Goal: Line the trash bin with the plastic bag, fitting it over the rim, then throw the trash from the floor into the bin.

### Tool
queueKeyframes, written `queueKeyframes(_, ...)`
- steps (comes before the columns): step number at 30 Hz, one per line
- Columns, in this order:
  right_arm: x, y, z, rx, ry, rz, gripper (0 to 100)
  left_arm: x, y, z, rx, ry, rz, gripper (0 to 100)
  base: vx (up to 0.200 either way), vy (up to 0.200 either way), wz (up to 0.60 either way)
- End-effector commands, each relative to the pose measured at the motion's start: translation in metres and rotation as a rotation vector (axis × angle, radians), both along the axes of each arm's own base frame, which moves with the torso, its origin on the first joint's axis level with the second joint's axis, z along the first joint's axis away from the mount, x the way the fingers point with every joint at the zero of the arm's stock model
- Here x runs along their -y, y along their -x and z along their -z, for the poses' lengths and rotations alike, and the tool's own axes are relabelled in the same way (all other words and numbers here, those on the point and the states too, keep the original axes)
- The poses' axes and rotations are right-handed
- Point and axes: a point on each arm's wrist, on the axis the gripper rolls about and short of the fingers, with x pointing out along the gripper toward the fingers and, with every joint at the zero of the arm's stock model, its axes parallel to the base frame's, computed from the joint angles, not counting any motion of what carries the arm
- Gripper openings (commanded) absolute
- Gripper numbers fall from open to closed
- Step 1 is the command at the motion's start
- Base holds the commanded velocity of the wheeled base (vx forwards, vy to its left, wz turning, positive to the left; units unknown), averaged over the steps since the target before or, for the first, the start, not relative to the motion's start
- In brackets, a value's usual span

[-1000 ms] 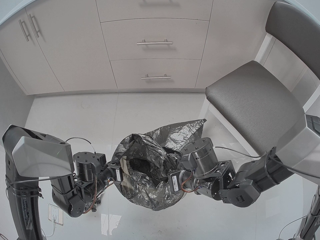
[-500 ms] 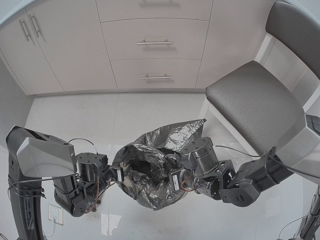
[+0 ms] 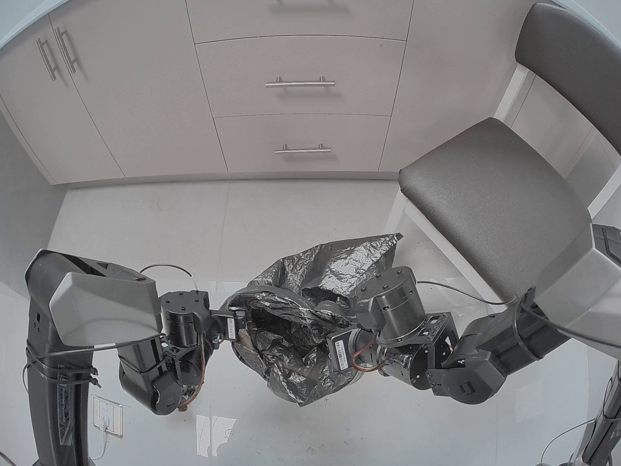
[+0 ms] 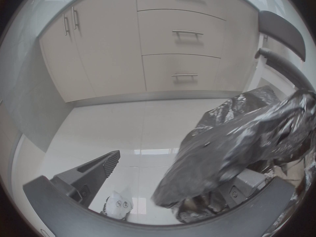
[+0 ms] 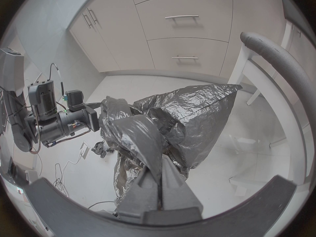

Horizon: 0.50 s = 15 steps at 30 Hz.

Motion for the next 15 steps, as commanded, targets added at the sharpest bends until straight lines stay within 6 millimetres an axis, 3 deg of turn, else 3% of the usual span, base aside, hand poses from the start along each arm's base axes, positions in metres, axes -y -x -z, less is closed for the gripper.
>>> queueKeyframes(1,0.0,0.0,0.001,0.001,0.005,-0.004,0,0.016,0.004,-0.006,0.021,0.014,0.061,100,0.0,0.0,0.0)
queueKeyframes(6,-0.002,0.003,0.003,-0.001,0.009,-0.013,0,0.03,0.013,-0.02,0.051,0.037,0.11,100,0.0,0.0,0.0)
queueKeyframes(15,-0.007,0.003,0.009,-0.006,0.02,-0.024,0,0.032,0.022,-0.038,0.085,0.061,0.123,100,0.0,0.0,0.0)
